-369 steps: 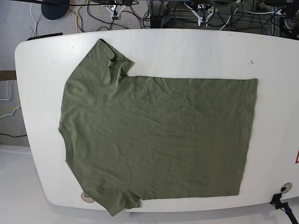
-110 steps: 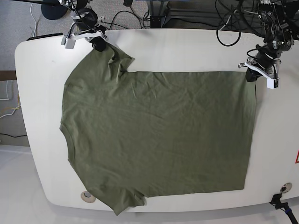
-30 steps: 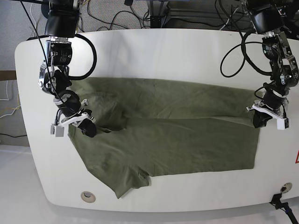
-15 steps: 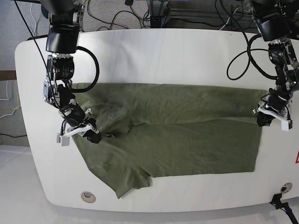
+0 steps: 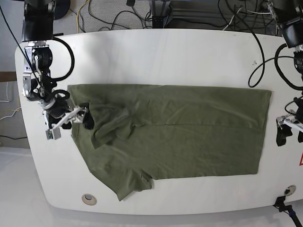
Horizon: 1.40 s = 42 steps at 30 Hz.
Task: Fold the T-shirt properly
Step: 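Lift the shirt edge and fold it over toward the robot base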
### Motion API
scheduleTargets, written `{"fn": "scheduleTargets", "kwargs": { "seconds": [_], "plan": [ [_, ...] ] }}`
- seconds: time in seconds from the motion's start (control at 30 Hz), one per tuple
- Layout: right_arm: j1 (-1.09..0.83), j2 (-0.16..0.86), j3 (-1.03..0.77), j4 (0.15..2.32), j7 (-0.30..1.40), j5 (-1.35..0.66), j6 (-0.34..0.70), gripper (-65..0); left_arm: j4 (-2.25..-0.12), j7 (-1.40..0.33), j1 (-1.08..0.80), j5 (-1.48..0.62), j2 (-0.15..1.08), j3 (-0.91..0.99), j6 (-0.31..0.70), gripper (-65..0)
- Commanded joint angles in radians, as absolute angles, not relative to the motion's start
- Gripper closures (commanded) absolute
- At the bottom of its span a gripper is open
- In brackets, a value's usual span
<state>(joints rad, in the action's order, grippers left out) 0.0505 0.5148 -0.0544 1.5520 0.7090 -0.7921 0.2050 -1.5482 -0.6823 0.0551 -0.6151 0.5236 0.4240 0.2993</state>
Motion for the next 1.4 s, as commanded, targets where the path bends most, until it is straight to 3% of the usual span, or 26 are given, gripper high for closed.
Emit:
{"fn": "scheduleTargets", "kwargs": {
  "seconds": [0.0,0.13,0.27,0.47,0.7,0.77,0.83,1.03,1.07,1.37],
  "plan": [
    [0.030,0.536,-0.067,1.630,0.687,-0.685,0.213,-55.1,-1.601,-0.662,0.041,-0.619,0.544,0.430,0.295,-53.0],
    [-0.053,0.496,-0.156,1.652,0.680,-0.541,0.228,-55.1,-1.705,-0.662,-0.073,-0.619,0.542,0.430,0.311,-53.0],
    [-0.064,0.453,-0.243,1.589,0.680,-0.467,0.357,-55.1,-1.751,-0.576,-0.179,-0.610,0.513,0.429,0.406,-52.8],
    [-0.041,0.358,-0.308,1.517,0.665,-0.357,0.469,-55.1,-1.745,-0.529,-0.225,-0.403,0.478,0.395,0.446,-52.8],
    [-0.038,0.306,-0.308,1.419,0.573,-0.305,0.476,-54.4,-1.713,-0.529,-0.226,-0.314,0.433,0.398,0.493,-52.6],
    [-0.039,0.306,-0.308,1.395,0.552,-0.305,0.476,-49.7,-1.702,-0.529,-0.225,-0.314,0.433,0.398,0.493,-52.6],
    [-0.039,0.306,-0.308,1.376,0.542,-0.305,0.478,-40.7,-1.682,-0.529,-0.222,-0.314,0.433,0.398,0.493,-52.6],
    [-0.041,0.308,-0.308,1.372,0.538,-0.305,0.478,-3.1,-1.633,-0.529,-0.216,-0.315,0.433,0.398,0.489,-52.6],
    [-0.041,0.308,-0.308,1.372,0.538,-0.305,0.478,0.0,-1.624,-0.529,-0.202,-0.315,0.433,0.398,0.489,-52.6],
    [-0.042,0.305,-0.306,1.372,0.538,-0.305,0.478,0.0,-1.449,-0.529,-0.099,-0.314,0.433,0.387,0.492,-52.6]
  ]
}}
